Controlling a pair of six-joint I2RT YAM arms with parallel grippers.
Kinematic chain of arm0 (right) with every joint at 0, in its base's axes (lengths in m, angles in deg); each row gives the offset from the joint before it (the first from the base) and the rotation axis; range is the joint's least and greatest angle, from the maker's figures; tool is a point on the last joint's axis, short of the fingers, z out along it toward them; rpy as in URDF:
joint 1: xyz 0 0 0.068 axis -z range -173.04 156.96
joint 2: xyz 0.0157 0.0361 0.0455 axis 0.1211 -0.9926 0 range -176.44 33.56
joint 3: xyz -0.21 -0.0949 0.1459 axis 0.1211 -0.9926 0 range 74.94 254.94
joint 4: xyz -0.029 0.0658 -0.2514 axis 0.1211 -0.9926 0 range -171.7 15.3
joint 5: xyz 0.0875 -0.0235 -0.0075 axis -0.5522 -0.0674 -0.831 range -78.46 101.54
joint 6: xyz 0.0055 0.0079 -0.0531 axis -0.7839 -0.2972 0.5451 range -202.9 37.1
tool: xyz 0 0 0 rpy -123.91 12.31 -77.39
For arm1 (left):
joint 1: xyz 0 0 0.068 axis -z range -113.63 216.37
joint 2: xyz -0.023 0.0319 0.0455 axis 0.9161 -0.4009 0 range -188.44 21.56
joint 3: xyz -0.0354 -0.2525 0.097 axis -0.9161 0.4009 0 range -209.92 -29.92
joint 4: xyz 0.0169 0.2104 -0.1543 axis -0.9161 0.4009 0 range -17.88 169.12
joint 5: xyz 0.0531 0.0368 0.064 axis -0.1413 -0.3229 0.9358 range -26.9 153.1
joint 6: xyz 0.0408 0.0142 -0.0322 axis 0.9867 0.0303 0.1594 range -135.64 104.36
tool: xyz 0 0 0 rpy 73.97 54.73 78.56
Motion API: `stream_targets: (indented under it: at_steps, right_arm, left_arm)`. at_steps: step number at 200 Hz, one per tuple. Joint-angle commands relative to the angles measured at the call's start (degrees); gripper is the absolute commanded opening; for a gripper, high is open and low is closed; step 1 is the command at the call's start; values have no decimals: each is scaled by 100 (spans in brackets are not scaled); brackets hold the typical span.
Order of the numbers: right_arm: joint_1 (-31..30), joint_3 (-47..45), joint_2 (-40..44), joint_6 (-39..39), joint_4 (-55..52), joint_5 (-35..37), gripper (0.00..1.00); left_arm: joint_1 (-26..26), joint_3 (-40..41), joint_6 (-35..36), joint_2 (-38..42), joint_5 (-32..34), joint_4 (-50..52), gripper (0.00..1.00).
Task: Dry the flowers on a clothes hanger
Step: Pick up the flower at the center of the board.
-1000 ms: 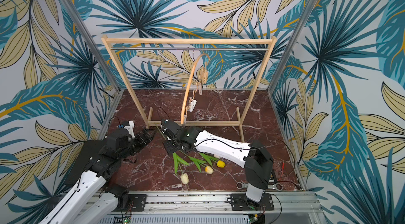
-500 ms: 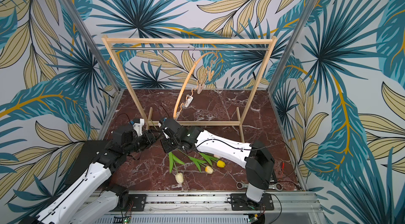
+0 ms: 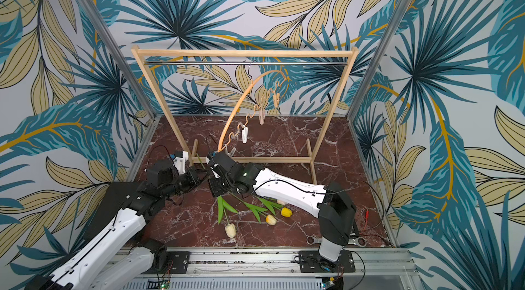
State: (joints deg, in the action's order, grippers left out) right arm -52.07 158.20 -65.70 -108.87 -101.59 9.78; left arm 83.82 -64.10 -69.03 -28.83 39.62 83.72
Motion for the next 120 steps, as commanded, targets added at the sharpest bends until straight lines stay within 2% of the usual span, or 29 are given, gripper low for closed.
stream_targets:
  at_steps: [1,32,49,80,120]
  right_arm:
    - [19,-242,157,-163,145,-82,0]
    - [142,-633,351,-390,339,-444,30]
    - [239,-870,474,-532,567,-710,42]
    - [338,-1166,580,-762,910,-1128,42]
    - [409,-1377,830,-907,1083,-1160,45]
  left_arm:
    - [-95,34,65,1,-222,-250,0]
    - [-199,47,141,-31,-633,-507,0]
    - [-209,122,93,-77,-931,-791,0]
    - [-214,339,-70,-134,-1362,-1298,0]
    - [-209,316,502,-136,-1526,-909,0]
